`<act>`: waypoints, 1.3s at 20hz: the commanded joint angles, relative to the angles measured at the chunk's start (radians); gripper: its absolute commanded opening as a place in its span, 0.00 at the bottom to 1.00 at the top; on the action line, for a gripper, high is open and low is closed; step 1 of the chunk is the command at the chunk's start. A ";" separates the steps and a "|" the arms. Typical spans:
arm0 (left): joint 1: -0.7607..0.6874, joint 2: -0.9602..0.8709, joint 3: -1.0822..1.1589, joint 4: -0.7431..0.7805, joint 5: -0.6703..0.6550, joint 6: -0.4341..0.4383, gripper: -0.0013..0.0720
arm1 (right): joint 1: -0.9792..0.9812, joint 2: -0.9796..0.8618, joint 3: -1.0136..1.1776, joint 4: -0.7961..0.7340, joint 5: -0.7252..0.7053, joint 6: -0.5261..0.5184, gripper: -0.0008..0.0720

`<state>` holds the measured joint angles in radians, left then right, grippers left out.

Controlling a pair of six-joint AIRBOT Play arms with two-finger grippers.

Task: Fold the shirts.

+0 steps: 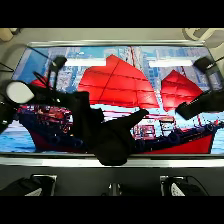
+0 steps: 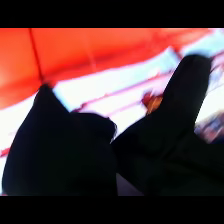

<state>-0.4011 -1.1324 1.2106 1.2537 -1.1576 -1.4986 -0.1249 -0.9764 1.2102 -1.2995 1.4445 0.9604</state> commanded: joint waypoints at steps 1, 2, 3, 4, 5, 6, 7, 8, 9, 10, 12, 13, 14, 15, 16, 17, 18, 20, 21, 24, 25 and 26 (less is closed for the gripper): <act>-0.006 0.006 -0.199 0.014 0.002 -0.021 0.05 | 0.000 -0.115 -0.256 0.183 -0.125 -0.016 0.99; -0.005 0.010 -0.197 0.014 -0.005 -0.020 0.05 | 0.000 -0.154 -0.290 0.227 -0.182 -0.015 0.99; -0.006 0.016 -0.195 0.014 0.002 -0.020 0.05 | 0.000 -0.199 -0.309 0.271 -0.247 -0.014 0.98; -0.006 0.026 -0.195 0.014 0.010 -0.021 0.05 | 0.000 -0.246 -0.311 0.312 -0.295 -0.014 0.98; -0.006 0.035 -0.195 0.014 0.013 -0.021 0.05 | 0.000 -0.297 -0.311 0.370 -0.348 -0.015 0.98; -0.006 0.045 -0.195 0.014 0.014 -0.021 0.05 | 0.005 -0.344 -0.311 0.422 -0.406 -0.015 0.98; -0.006 0.058 -0.195 0.014 0.014 -0.021 0.05 | 0.014 -0.394 -0.311 0.464 -0.462 -0.014 0.98; -0.006 0.068 -0.194 0.014 0.014 -0.021 0.05 | 0.026 -0.435 -0.311 0.507 -0.501 -0.015 0.98; -0.006 0.077 -0.194 0.014 0.015 -0.021 0.05 | 0.042 -0.476 -0.311 0.554 -0.540 -0.015 0.98; -0.006 0.087 -0.194 0.014 0.016 -0.021 0.05 | 0.062 -0.510 -0.308 0.595 -0.578 -0.016 0.97; -0.006 0.104 -0.193 0.012 0.024 -0.021 0.05 | 0.105 -0.550 -0.306 0.646 -0.665 -0.018 0.97; -0.006 0.113 -0.193 0.011 0.031 -0.021 0.05 | 0.120 -0.559 -0.306 0.669 -0.707 -0.018 0.96; -0.006 0.124 -0.193 0.011 0.038 -0.021 0.05 | 0.127 -0.560 -0.306 0.681 -0.742 -0.018 0.84; -0.006 0.132 -0.193 0.012 0.047 -0.021 0.05 | 0.130 -0.559 -0.302 0.689 -0.754 -0.018 0.49; -0.005 0.142 -0.193 0.012 0.056 -0.020 0.05 | 0.129 -0.559 -0.285 0.687 -0.740 -0.019 0.04; -0.003 0.151 -0.188 0.015 0.064 -0.020 0.05 | 0.122 -0.553 -0.255 0.687 -0.706 -0.055 0.04; -0.003 0.158 -0.164 0.031 0.067 -0.020 0.05 | 0.113 -0.534 -0.214 0.678 -0.660 -0.117 0.04; 0.006 0.173 -0.036 0.103 0.066 -0.021 0.05 | 0.093 -0.447 -0.087 0.624 -0.543 -0.193 0.04; 0.023 0.182 0.076 0.122 0.067 -0.020 0.05 | 0.074 -0.376 0.002 0.563 -0.492 -0.203 0.04; 0.103 0.194 0.529 0.140 0.081 -0.021 0.05 | 0.003 -0.105 0.278 0.371 -0.457 -0.200 0.04; 0.134 0.194 0.697 0.142 0.090 -0.020 0.05 | -0.023 -0.009 0.358 0.291 -0.478 -0.190 0.04; 0.154 0.196 0.827 0.150 0.090 -0.020 0.05 | -0.045 0.093 0.423 0.183 -0.513 -0.162 0.04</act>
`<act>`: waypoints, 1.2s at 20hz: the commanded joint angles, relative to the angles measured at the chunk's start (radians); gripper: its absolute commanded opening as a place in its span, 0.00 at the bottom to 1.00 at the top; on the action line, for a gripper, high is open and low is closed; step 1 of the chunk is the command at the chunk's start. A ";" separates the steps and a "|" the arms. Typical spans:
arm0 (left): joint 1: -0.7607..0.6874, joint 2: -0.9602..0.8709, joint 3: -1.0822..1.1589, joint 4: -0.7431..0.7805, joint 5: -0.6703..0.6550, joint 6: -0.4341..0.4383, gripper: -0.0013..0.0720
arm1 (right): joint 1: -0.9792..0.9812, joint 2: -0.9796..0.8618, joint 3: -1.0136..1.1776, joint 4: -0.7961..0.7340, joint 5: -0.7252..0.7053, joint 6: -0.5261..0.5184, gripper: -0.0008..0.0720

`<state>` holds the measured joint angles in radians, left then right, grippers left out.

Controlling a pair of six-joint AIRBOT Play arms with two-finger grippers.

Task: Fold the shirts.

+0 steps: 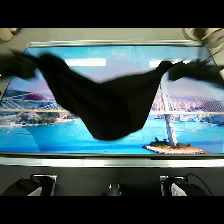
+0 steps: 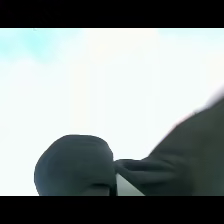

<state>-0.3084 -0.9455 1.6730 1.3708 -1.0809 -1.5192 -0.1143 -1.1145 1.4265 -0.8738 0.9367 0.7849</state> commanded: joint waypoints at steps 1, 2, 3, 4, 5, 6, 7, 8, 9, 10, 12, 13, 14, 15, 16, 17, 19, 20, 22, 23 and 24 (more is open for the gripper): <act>0.075 0.017 0.458 0.037 0.012 0.000 0.05 | -0.069 0.331 0.241 -0.354 -0.045 0.071 0.04; 0.078 0.040 0.500 0.037 0.017 0.001 0.05 | -0.070 0.421 0.247 -0.468 -0.078 0.147 0.04; 0.078 0.070 0.490 0.037 0.026 0.000 0.05 | -0.070 0.485 0.247 -0.542 -0.079 0.212 0.04; 0.078 0.098 0.463 0.039 0.033 0.000 0.05 | -0.070 0.530 0.247 -0.587 -0.068 0.247 0.04; 0.078 0.126 0.423 0.047 0.050 0.000 0.05 | -0.070 0.562 0.247 -0.605 -0.055 0.251 0.04; 0.078 0.145 0.385 0.047 0.069 0.000 0.05 | -0.070 0.578 0.247 -0.605 -0.044 0.251 0.04; 0.078 0.154 0.354 0.047 0.072 0.000 0.05 | -0.070 0.583 0.247 -0.604 -0.035 0.251 0.04; 0.078 0.154 0.334 0.047 0.067 -0.001 0.05 | -0.070 0.580 0.247 -0.604 -0.022 0.251 0.04; 0.078 0.154 0.321 0.044 0.061 0.000 0.05 | -0.070 0.573 0.247 -0.604 -0.010 0.251 0.04; 0.078 0.146 0.311 0.044 0.060 0.000 0.05 | -0.070 0.562 0.247 -0.604 0.006 0.251 0.04; 0.078 0.123 0.298 0.049 0.049 0.000 0.05 | -0.070 0.520 0.247 -0.605 0.079 0.250 0.04; 0.078 0.098 0.298 0.055 0.027 0.000 0.05 | -0.070 0.485 0.246 -0.605 0.140 0.251 0.04; 0.078 0.069 0.298 0.060 -0.006 0.000 0.05 | -0.070 0.440 0.246 -0.605 0.205 0.250 0.04; 0.078 0.030 0.287 0.076 -0.055 0.000 0.05 | -0.070 0.386 0.246 -0.605 0.272 0.249 0.04; 0.078 -0.011 0.261 0.091 -0.103 0.000 0.05 | -0.070 0.318 0.244 -0.604 0.335 0.249 0.04; 0.078 -0.056 0.212 0.106 -0.143 0.000 0.05 | -0.069 0.247 0.237 -0.599 0.367 0.242 0.04; 0.078 -0.145 0.070 0.115 -0.136 0.000 0.05 | -0.069 0.084 0.198 -0.581 0.374 0.224 0.04; 0.078 -0.194 -0.011 0.115 -0.093 0.000 0.05 | -0.069 -0.008 0.175 -0.562 0.348 0.220 0.04; 0.079 -0.297 -0.137 0.115 0.010 0.000 0.05 | -0.069 -0.180 0.154 -0.488 0.271 0.221 0.04; 0.079 -0.353 -0.175 0.115 0.038 0.000 0.05 | -0.069 -0.268 0.154 -0.429 0.230 0.222 0.04; 0.078 -0.417 -0.195 0.114 0.046 0.000 0.05 | -0.069 -0.338 0.154 -0.365 0.188 0.225 0.04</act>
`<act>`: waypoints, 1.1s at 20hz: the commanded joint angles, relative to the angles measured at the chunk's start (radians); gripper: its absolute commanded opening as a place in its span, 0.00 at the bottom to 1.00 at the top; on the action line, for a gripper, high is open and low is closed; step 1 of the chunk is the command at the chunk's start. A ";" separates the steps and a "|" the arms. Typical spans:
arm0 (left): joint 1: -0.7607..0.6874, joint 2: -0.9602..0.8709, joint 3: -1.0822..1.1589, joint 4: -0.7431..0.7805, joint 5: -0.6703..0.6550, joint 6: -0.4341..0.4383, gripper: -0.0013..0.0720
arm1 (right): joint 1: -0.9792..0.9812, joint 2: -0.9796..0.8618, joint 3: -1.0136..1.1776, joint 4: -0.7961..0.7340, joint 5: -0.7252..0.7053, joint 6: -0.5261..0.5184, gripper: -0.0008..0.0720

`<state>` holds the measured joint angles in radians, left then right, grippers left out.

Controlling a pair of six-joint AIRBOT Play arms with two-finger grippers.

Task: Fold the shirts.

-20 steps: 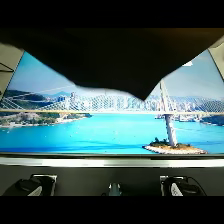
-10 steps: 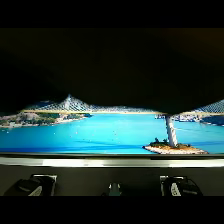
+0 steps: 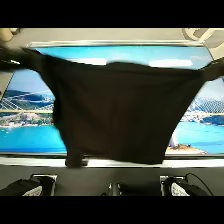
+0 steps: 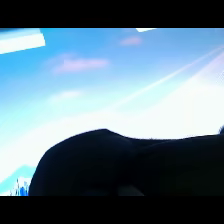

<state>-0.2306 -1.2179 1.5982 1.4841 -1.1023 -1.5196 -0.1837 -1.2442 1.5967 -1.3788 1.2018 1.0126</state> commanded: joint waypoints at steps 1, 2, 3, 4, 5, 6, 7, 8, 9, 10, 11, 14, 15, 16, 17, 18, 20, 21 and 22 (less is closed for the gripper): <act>0.000 -0.204 -0.123 0.000 0.062 -0.001 0.05 | 0.001 -0.274 -0.016 0.220 -0.112 -0.002 0.04; 0.000 -0.259 -0.122 -0.003 0.061 -0.014 0.05 | 0.001 -0.325 -0.016 0.302 -0.138 0.001 0.04; 0.000 -0.298 -0.122 -0.003 0.062 -0.040 0.05 | 0.001 -0.363 -0.016 0.372 -0.154 0.013 0.04; 0.000 -0.333 -0.122 -0.003 0.064 -0.080 0.05 | 0.001 -0.396 -0.016 0.430 -0.166 0.019 0.04; 0.000 -0.358 -0.122 -0.003 0.064 -0.116 0.05 | 0.001 -0.418 -0.016 0.465 -0.172 0.019 0.04; 0.000 -0.377 -0.122 -0.003 0.061 -0.156 0.14 | 0.001 -0.434 -0.016 0.473 -0.188 0.019 0.04; -0.001 -0.386 -0.122 -0.003 0.060 -0.186 0.40 | 0.000 -0.438 -0.016 0.466 -0.207 0.008 0.05; 0.002 -0.388 -0.109 0.001 0.040 -0.185 0.72 | -0.009 -0.435 -0.007 0.454 -0.210 -0.010 0.24; 0.013 -0.388 -0.084 0.014 0.000 -0.171 0.85 | -0.023 -0.427 0.007 0.451 -0.197 -0.026 0.50; 0.037 -0.387 -0.043 0.026 -0.063 -0.119 0.86 | -0.048 -0.409 0.018 0.451 -0.164 -0.044 0.70; 0.073 -0.387 -0.003 0.036 -0.133 -0.055 0.86 | -0.077 -0.386 0.020 0.449 -0.116 -0.072 0.77; 0.224 -0.384 0.000 -0.016 -0.303 -0.032 0.79 | -0.177 -0.342 0.018 0.330 0.181 -0.106 0.75; 0.274 -0.383 -0.043 -0.079 -0.325 -0.035 0.55 | -0.197 -0.342 0.008 0.285 0.276 -0.127 0.73; 0.317 -0.383 -0.107 -0.147 -0.324 -0.032 0.52 | -0.209 -0.342 -0.015 0.246 0.361 -0.156 0.73; 0.349 -0.385 -0.178 -0.209 -0.301 -0.014 0.52 | -0.214 -0.342 -0.045 0.225 0.416 -0.169 0.68; 0.370 -0.386 -0.240 -0.263 -0.262 0.008 0.56 | -0.218 -0.337 -0.086 0.233 0.424 -0.159 0.68; 0.386 -0.393 -0.337 -0.361 -0.181 0.056 0.60 | -0.217 -0.335 -0.158 0.293 0.428 -0.161 0.68; 0.385 -0.400 -0.365 -0.383 -0.151 0.079 0.60 | -0.217 -0.335 -0.185 0.313 0.434 -0.164 0.68; 0.379 -0.409 -0.380 -0.388 -0.132 0.085 0.60 | -0.217 -0.335 -0.205 0.316 0.442 -0.172 0.68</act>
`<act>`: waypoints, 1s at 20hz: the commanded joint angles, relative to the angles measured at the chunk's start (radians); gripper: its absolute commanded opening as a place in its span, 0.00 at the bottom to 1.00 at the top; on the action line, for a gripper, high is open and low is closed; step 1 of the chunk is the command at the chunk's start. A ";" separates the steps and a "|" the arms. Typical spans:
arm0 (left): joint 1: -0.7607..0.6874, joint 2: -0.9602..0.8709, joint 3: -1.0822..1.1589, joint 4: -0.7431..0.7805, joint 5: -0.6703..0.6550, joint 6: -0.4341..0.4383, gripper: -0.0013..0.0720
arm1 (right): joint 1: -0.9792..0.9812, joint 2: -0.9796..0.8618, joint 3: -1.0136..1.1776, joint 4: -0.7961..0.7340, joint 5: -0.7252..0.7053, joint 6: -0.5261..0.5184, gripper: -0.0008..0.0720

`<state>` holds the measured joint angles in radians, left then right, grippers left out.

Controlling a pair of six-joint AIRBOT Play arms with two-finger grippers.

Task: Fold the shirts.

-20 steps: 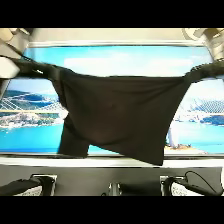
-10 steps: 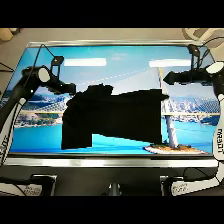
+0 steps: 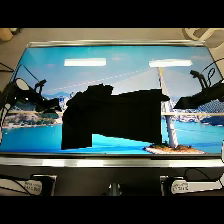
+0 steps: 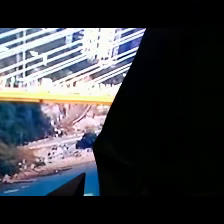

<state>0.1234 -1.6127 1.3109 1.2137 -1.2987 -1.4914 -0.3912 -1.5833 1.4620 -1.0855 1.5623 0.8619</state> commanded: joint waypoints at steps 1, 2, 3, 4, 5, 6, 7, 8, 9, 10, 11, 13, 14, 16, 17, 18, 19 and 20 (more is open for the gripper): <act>0.022 -0.028 -0.098 -0.115 0.072 0.061 0.61 | -0.009 0.004 -0.085 0.018 0.092 -0.029 0.68; 0.019 -0.040 -0.097 -0.116 0.074 0.072 0.70 | -0.009 0.004 -0.095 0.015 0.100 -0.034 0.68; 0.017 -0.051 -0.097 -0.117 0.078 0.085 0.73 | -0.009 0.004 -0.105 0.015 0.105 -0.037 0.68; 0.016 -0.056 -0.097 -0.119 0.085 0.102 0.73 | -0.009 0.004 -0.116 0.015 0.107 -0.037 0.69; 0.013 -0.060 -0.097 -0.118 0.091 0.105 0.73 | -0.009 0.005 -0.129 0.015 0.107 -0.037 0.69; 0.013 -0.061 -0.097 -0.119 0.099 0.105 0.73 | -0.009 0.005 -0.144 0.015 0.106 -0.038 0.69; 0.012 -0.062 -0.098 -0.119 0.106 0.106 0.73 | -0.009 0.005 -0.164 0.015 0.104 -0.042 0.69; 0.011 -0.062 -0.098 -0.119 0.113 0.106 0.73 | -0.009 0.005 -0.185 0.015 0.103 -0.046 0.69; 0.006 -0.062 -0.098 -0.119 0.120 0.106 0.69 | -0.009 0.005 -0.209 0.015 0.101 -0.049 0.69; -0.001 -0.062 -0.097 -0.119 0.126 0.105 0.57 | -0.009 0.011 -0.235 0.015 0.087 -0.054 0.69; -0.007 -0.062 -0.097 -0.120 0.127 0.104 0.38 | -0.009 0.023 -0.269 0.015 0.071 -0.056 0.71; -0.009 -0.057 -0.097 -0.127 0.120 0.105 0.05 | -0.009 0.050 -0.349 -0.004 0.030 -0.056 0.73; -0.009 -0.050 -0.097 -0.127 0.119 0.105 0.05 | -0.009 0.070 -0.399 -0.023 -0.006 -0.059 0.74; -0.009 -0.027 -0.097 -0.126 0.119 0.109 0.05 | -0.009 0.095 -0.492 -0.033 -0.070 -0.074 0.74; -0.009 -0.014 -0.097 -0.127 0.118 0.109 0.05 | -0.009 0.096 -0.530 -0.021 -0.085 -0.078 0.74; -0.011 0.000 -0.097 -0.127 0.118 0.109 0.05 | -0.009 0.095 -0.567 -0.014 -0.100 -0.082 0.74; -0.013 0.015 -0.097 -0.126 0.117 0.109 0.05 | -0.009 0.096 -0.604 -0.014 -0.117 -0.082 0.74; -0.019 0.029 -0.097 -0.126 0.117 0.109 0.05 | -0.009 0.096 -0.635 -0.014 -0.130 -0.083 0.74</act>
<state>0.1112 -1.6169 1.2144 1.0897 -1.1812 -1.3842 -0.4011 -1.4971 0.9260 -1.1000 1.4944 0.7876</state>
